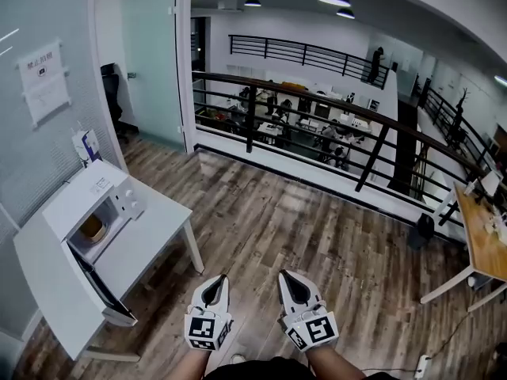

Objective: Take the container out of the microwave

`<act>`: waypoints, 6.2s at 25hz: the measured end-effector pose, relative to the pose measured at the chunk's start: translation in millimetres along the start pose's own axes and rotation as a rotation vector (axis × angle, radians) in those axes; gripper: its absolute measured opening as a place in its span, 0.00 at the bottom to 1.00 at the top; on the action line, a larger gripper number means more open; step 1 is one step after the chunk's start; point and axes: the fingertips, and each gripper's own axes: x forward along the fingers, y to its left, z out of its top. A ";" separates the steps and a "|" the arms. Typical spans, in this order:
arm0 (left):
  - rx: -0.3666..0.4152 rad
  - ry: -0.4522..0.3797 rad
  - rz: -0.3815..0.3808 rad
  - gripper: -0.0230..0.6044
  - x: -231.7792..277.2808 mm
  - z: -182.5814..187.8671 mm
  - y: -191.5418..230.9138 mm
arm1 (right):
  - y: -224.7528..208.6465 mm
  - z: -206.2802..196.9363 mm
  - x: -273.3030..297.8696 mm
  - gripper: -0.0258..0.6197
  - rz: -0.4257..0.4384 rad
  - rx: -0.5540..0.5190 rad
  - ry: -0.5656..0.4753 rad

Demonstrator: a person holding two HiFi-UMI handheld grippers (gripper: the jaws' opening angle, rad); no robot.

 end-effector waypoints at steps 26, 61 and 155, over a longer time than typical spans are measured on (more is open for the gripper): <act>0.026 -0.001 0.408 0.04 96.1 8.8 153.1 | -45.9 -48.7 212.5 0.04 0.333 0.082 -0.053; 0.054 -0.042 0.740 0.04 13.3 34.6 379.4 | 197.8 -48.5 419.6 0.04 0.760 0.129 -0.079; -0.270 0.296 1.453 0.70 -86.5 -179.8 575.5 | 344.0 -287.0 498.5 0.04 1.278 0.101 0.324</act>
